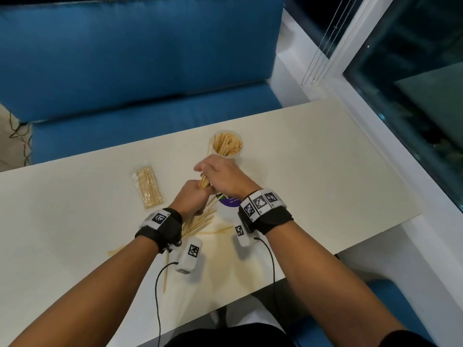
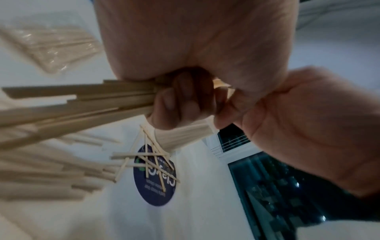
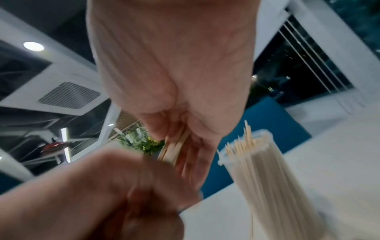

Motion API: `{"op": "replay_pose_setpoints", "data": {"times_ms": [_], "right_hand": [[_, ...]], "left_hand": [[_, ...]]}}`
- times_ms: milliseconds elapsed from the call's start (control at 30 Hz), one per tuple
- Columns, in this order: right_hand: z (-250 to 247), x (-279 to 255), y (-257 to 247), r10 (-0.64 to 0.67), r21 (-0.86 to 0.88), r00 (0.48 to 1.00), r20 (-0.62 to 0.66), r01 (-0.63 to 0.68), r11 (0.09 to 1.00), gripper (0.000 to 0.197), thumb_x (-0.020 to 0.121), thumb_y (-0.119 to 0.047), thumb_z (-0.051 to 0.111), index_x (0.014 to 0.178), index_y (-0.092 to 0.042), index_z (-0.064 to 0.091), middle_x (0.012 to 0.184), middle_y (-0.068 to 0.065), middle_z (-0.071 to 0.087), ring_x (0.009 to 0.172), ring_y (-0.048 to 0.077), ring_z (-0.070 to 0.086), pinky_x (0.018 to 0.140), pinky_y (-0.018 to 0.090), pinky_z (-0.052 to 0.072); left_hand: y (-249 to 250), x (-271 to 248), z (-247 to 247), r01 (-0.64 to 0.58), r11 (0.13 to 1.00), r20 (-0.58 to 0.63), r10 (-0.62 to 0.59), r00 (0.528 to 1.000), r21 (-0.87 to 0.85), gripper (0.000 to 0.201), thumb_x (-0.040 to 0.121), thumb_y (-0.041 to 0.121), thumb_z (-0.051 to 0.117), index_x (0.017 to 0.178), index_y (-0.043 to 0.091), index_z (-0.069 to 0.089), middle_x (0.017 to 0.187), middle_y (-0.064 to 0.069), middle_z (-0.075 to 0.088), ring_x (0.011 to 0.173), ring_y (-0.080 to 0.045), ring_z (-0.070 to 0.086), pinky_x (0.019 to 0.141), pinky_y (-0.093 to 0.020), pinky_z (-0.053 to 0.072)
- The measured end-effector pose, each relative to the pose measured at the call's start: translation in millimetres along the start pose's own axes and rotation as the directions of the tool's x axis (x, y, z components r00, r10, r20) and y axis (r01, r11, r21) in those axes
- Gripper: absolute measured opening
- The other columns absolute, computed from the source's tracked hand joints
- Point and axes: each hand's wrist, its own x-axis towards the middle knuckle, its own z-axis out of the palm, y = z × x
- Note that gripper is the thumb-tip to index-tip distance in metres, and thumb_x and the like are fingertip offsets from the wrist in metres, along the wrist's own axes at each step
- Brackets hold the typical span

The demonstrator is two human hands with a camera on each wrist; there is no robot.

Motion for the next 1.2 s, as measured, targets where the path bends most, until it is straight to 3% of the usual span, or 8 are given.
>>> {"op": "replay_pose_setpoints", "data": {"times_ms": [100, 233, 367, 533, 667, 800, 967, 1200], "right_hand": [[-17.5, 2.0, 5.7, -0.020, -0.192, 0.989, 0.145, 0.048, 0.980, 0.024, 0.106, -0.025, 0.055, 0.118, -0.017, 0.073, 0.121, 0.002, 0.068, 0.111, 0.018, 0.060, 0.104, 0.041, 0.050], [-34.2, 7.0, 12.5, -0.101, -0.179, 0.994, 0.050, 0.109, 0.978, 0.017, 0.092, -0.022, 0.075, 0.108, -0.028, 0.075, 0.113, 0.000, 0.068, 0.111, 0.021, 0.059, 0.099, 0.041, 0.052], [-66.9, 17.2, 2.2, -0.150, -0.083, 0.983, -0.108, 0.142, 0.986, 0.017, 0.086, -0.018, 0.083, 0.102, -0.018, 0.082, 0.102, -0.001, 0.073, 0.099, 0.012, 0.062, 0.090, 0.020, 0.049], [-119.1, 40.7, -14.5, -0.223, -0.172, 0.961, -0.163, 0.195, 0.966, 0.008, 0.080, -0.028, 0.087, 0.087, -0.028, 0.084, 0.082, -0.008, 0.078, 0.090, 0.013, 0.070, 0.096, 0.038, 0.052], [-165.2, 53.4, -22.6, -0.192, -0.171, 0.963, -0.191, 0.160, 0.972, 0.006, 0.081, -0.026, 0.087, 0.084, -0.029, 0.083, 0.069, -0.006, 0.076, 0.076, 0.007, 0.073, 0.086, 0.032, 0.059], [-193.9, 53.3, -16.0, -0.134, -0.101, 0.966, -0.219, 0.114, 0.988, 0.006, 0.083, -0.018, 0.086, 0.088, -0.019, 0.083, 0.067, 0.000, 0.076, 0.066, 0.007, 0.074, 0.070, 0.012, 0.052], [-208.0, 55.6, 14.9, -0.039, -0.033, 0.973, -0.228, 0.032, 0.999, 0.003, 0.086, -0.014, 0.081, 0.088, -0.015, 0.082, 0.069, 0.003, 0.077, 0.068, 0.013, 0.077, 0.084, 0.032, 0.062], [-206.6, 63.1, 30.7, 0.016, -0.054, 0.966, -0.259, -0.031, 0.998, 0.005, 0.088, -0.011, 0.080, 0.087, -0.015, 0.082, 0.070, 0.002, 0.077, 0.066, 0.011, 0.076, 0.085, 0.029, 0.062]], "left_hand": [[6.1, 8.0, -3.0, -0.021, 0.970, -0.036, 0.030, 0.999, 0.244, 0.024, 0.092, 0.024, 0.065, 0.073, 0.011, 0.057, 0.053, 0.002, 0.044, 0.043, -0.012, 0.037, 0.045, -0.027, 0.031], [27.2, 22.1, -1.6, -0.114, 0.925, -0.077, 0.152, 0.985, 0.362, 0.004, 0.086, 0.017, 0.069, 0.087, 0.014, 0.068, 0.073, -0.001, 0.064, 0.066, -0.018, 0.059, 0.057, -0.029, 0.044], [62.9, 40.7, 0.1, -0.182, 0.848, -0.120, 0.275, 0.954, 0.498, 0.040, 0.088, 0.021, 0.068, 0.125, 0.014, 0.055, 0.111, 0.000, 0.062, 0.097, -0.021, 0.061, 0.073, -0.030, 0.050], [118.4, 55.2, 4.4, -0.315, 0.808, -0.096, 0.412, 0.906, 0.498, 0.024, 0.087, 0.018, 0.066, 0.108, 0.019, 0.055, 0.093, 0.006, 0.062, 0.087, -0.017, 0.062, 0.063, -0.025, 0.043], [157.0, 67.5, 8.4, -0.400, 0.791, -0.067, 0.481, 0.874, 0.463, 0.011, 0.088, 0.026, 0.069, 0.096, 0.024, 0.063, 0.084, 0.006, 0.065, 0.076, -0.011, 0.061, 0.064, -0.025, 0.046], [173.3, 80.6, 13.7, -0.394, 0.835, -0.029, 0.438, 0.899, 0.383, 0.017, 0.088, 0.035, 0.076, 0.095, 0.023, 0.067, 0.075, 0.005, 0.071, 0.063, -0.006, 0.065, 0.060, -0.025, 0.052], [151.7, 94.1, 4.6, -0.331, 0.839, -0.012, 0.373, 0.928, 0.431, 0.032, 0.084, 0.043, 0.079, 0.113, 0.032, 0.068, 0.103, 0.011, 0.071, 0.095, -0.003, 0.067, 0.082, -0.026, 0.053], [105.2, 102.0, -20.5, -0.191, 0.896, -0.178, 0.281, 0.943, 0.400, 0.065, 0.085, 0.001, 0.060, 0.146, 0.020, 0.047, 0.145, -0.001, 0.052, 0.131, -0.017, 0.050, 0.109, -0.047, 0.046]]}}
